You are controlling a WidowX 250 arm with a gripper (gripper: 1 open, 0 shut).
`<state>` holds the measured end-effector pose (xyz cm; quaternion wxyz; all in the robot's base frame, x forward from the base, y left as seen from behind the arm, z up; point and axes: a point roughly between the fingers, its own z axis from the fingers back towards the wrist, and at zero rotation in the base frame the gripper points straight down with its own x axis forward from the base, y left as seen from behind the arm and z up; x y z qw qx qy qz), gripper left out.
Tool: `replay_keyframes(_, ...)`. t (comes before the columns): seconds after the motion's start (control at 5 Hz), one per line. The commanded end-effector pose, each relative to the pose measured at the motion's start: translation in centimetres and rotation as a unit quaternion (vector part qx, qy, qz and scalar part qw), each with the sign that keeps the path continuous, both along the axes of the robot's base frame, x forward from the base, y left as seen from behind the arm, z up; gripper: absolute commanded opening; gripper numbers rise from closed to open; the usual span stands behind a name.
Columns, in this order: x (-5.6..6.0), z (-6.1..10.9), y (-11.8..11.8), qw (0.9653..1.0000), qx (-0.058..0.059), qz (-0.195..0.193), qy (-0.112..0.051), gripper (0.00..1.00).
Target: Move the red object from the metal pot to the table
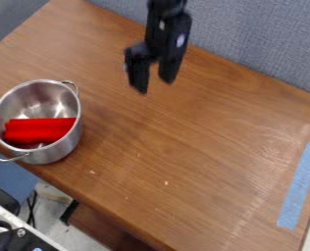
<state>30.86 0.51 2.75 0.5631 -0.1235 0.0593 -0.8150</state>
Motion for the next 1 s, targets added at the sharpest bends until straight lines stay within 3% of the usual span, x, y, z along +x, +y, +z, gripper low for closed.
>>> replay_keyframes(0.0,-0.9,-0.8,1.2,0.9995,0.012,0.016,-0.023,1.00)
replay_keyframes(0.2,-1.9,-2.9,2.5,0.9935,0.019,-0.109,-0.026,1.00)
replay_keyframes(0.4,-1.7,-3.8,3.2,0.9763,0.033,-0.213,-0.023,1.00)
replay_keyframes(0.6,-0.5,-6.0,4.9,0.9867,0.043,-0.157,-0.010,1.00)
replay_keyframes(0.8,1.3,-7.1,6.2,0.9937,0.079,-0.072,0.034,1.00)
